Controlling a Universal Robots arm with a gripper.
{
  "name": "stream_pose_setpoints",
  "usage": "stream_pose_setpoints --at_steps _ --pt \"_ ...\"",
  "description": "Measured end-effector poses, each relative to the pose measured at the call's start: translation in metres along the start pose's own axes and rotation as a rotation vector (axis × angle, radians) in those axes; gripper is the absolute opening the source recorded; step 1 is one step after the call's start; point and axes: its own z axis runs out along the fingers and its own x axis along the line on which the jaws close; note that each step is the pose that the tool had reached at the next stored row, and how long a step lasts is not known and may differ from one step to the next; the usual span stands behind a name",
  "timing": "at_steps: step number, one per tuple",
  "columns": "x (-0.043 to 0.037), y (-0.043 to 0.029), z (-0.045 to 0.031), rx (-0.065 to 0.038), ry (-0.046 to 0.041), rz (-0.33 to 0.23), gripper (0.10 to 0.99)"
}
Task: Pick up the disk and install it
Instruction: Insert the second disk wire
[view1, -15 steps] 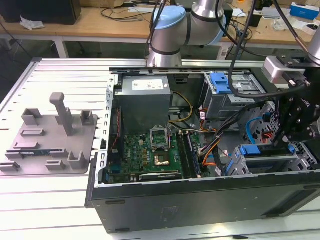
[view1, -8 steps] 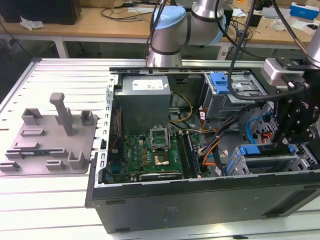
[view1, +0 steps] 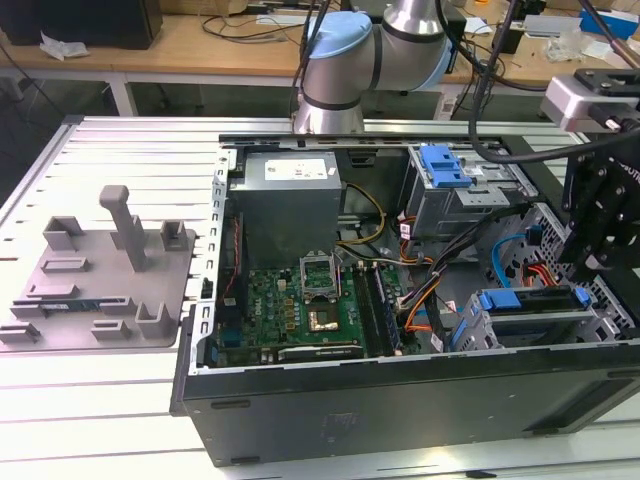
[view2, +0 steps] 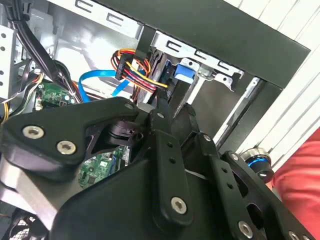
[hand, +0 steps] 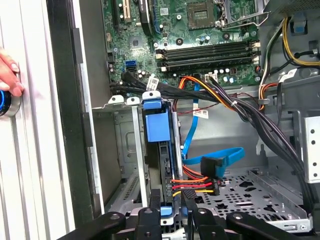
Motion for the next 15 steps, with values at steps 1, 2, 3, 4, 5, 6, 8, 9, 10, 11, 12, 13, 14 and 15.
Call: stream_pose_setpoints --at_steps 1,2,3,4,5,6,8,9,10,11,12,13,14,15 --pt "0.0000 0.0000 -0.0003 0.000 0.0000 0.000 0.306" --pt "0.0000 0.0000 -0.0004 0.000 0.0000 0.000 0.306" --pt "0.0000 0.0000 -0.0004 0.000 0.0000 0.000 0.306" --pt "0.0001 0.0000 -0.0005 0.000 0.0001 0.000 0.306" --pt "0.0001 0.0000 -0.0006 0.000 0.0000 0.000 0.306" --pt "0.0001 0.0000 -0.0006 0.000 0.0000 0.000 0.306" --pt "0.0001 0.0000 -0.0007 0.000 -0.0001 0.000 0.306" --pt "0.0001 0.0000 -0.0008 0.000 0.0000 0.000 0.306" --pt "0.0001 0.0000 -0.0008 0.000 0.0000 0.000 0.306" --pt "0.0001 0.0000 -0.0008 0.000 0.0000 0.000 0.306" --pt "-0.0006 0.0001 -0.0011 0.000 0.0009 0.000 0.306" --pt "-0.0065 0.0006 -0.0014 0.000 0.0129 0.000 0.306" --pt "-0.0142 0.0008 -0.0038 -0.001 0.0305 -0.001 0.306" --pt "-0.0187 0.0009 -0.0080 0.000 0.0468 -0.002 0.306"
